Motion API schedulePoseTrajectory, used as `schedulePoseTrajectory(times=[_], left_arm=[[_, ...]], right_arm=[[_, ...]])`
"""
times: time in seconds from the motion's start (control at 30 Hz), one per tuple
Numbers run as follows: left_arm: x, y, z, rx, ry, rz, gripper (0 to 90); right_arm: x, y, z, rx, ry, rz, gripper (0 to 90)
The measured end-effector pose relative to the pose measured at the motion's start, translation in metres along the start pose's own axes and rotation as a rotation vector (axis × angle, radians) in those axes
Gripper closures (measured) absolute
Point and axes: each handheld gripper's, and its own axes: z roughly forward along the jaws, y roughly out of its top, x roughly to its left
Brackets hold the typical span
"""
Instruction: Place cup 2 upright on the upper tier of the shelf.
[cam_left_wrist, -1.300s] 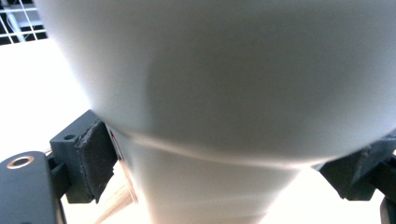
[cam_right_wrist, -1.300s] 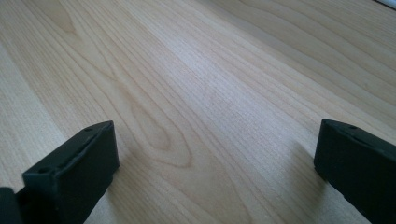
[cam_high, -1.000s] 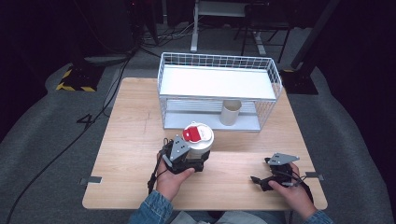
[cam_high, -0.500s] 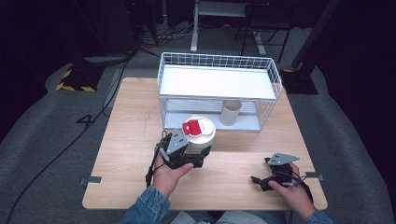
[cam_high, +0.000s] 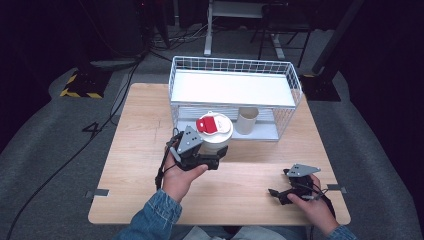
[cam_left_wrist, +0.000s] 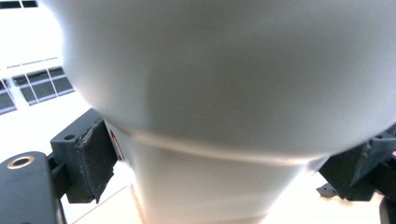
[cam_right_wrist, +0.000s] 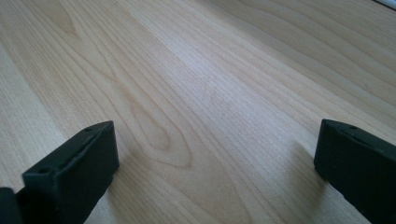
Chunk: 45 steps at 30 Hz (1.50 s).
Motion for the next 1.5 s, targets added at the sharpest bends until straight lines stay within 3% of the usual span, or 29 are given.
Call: schedulePoseTrajectory(times=[0.47, 1.03, 1.5], left_arm=[[0.008, 0.036, 0.003, -0.011, -0.017, 0.034, 11.6], [0.025, 0.067, 0.013, -0.052, -0.009, 0.002, 11.6], [0.041, 0.096, 0.025, -0.087, 0.029, 0.003, 11.6]], right_arm=[[0.000, 0.000, 0.000, -0.001, 0.000, 0.003, 0.0], [0.000, 0.000, 0.000, 0.000, 0.000, 0.000, 0.0], [0.000, 0.000, 0.000, 0.000, 0.000, 0.000, 0.0]])
